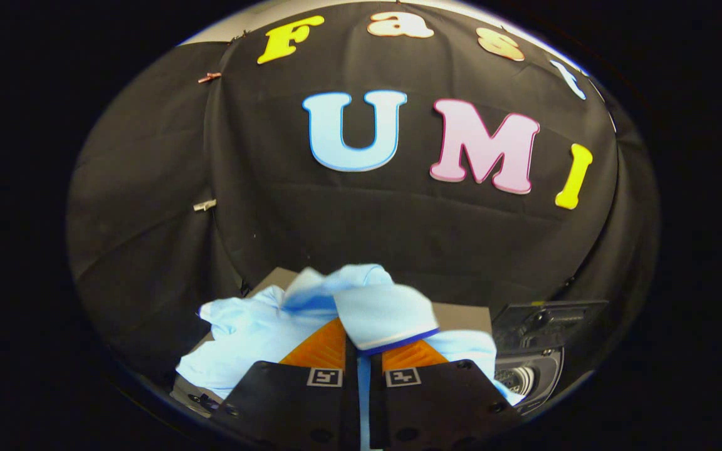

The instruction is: Put the clothes into the washing machine and then close the washing machine lid.

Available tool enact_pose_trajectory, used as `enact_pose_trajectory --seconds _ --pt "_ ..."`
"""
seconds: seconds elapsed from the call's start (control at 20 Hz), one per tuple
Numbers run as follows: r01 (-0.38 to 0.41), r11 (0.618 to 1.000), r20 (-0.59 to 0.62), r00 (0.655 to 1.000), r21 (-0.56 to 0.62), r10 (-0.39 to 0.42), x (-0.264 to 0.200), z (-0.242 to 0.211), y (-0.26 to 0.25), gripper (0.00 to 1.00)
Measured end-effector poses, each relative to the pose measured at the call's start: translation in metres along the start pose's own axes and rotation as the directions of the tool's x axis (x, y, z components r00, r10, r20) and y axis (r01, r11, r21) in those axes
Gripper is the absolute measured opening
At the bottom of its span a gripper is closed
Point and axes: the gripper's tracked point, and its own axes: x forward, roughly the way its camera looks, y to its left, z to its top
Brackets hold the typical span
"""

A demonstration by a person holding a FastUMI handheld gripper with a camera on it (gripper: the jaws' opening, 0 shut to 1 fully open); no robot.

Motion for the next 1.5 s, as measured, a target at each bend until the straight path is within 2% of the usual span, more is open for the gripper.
enact_pose_trajectory --seconds 0.3,0.6,0.75,1.05,1.5 --pt "-0.010 1.000 0.082 0.997 0.009 0.009 -0.028 0.031 0.001 0.10" --pt "0.053 0.994 0.182 0.983 -0.093 -0.036 -0.050 0.044 -0.018 0.11" --pt "0.073 0.991 0.195 0.980 -0.112 -0.050 -0.062 0.042 -0.031 0.10" --pt "0.108 0.991 0.197 0.976 -0.073 -0.092 -0.073 0.042 -0.080 0.10" --pt "0.162 0.987 0.179 0.971 -0.023 -0.155 -0.091 0.031 -0.186 0.10"
